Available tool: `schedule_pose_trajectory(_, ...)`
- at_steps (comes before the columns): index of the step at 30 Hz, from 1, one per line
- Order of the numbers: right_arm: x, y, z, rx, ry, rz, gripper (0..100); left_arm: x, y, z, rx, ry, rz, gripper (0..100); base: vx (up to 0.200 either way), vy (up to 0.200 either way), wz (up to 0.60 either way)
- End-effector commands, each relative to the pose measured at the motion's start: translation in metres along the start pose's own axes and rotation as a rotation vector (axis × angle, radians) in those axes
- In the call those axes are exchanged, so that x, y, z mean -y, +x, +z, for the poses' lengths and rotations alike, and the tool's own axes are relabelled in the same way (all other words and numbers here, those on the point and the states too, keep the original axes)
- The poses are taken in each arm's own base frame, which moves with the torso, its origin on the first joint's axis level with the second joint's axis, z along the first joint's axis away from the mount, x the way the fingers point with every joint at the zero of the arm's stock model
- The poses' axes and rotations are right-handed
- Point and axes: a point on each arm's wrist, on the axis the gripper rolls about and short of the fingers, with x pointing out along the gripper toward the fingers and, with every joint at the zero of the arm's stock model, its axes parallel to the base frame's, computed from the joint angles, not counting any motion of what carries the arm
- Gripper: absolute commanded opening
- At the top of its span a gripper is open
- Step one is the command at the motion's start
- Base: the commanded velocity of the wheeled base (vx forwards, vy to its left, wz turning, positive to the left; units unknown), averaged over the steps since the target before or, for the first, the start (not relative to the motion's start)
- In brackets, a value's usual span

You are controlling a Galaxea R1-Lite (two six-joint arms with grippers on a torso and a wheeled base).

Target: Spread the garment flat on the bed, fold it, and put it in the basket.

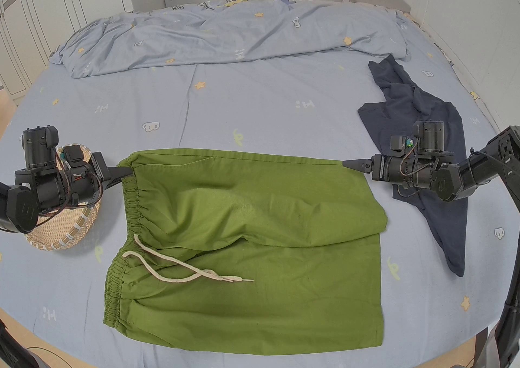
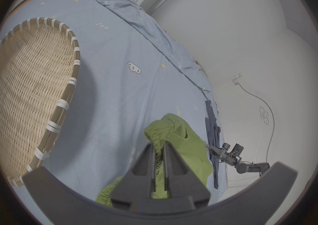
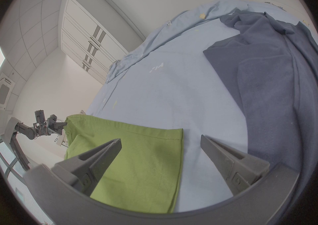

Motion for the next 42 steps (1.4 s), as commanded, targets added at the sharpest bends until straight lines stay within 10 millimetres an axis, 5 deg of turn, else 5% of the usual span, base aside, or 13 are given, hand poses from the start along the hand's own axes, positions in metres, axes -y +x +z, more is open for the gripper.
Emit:
schedule_pose_trajectory(1,0.009,0.013,-0.004,-0.006,0.004,0.001,100,0.000,0.001,-0.001,-0.005,-0.001,-0.001,0,0.000,0.000,0.00)
schedule_pose_trajectory(13,0.005,0.019,-0.006,-0.017,0.031,0.034,100,0.000,0.001,0.000,-0.003,0.000,-0.001,0,0.000,0.000,0.00)
schedule_pose_trajectory(14,0.004,0.018,-0.006,-0.021,0.039,0.056,0,-0.001,0.001,-0.001,-0.005,-0.002,0.000,0,0.000,0.000,0.00)
schedule_pose_trajectory(31,0.004,0.017,-0.011,-0.044,0.053,0.099,0,-0.003,0.003,-0.001,-0.007,-0.006,0.005,0,0.000,0.000,0.00)
schedule_pose_trajectory(42,-0.014,0.006,-0.007,-0.013,0.017,0.160,0,-0.003,0.002,0.000,-0.003,-0.005,0.006,0,0.000,0.000,0.00)
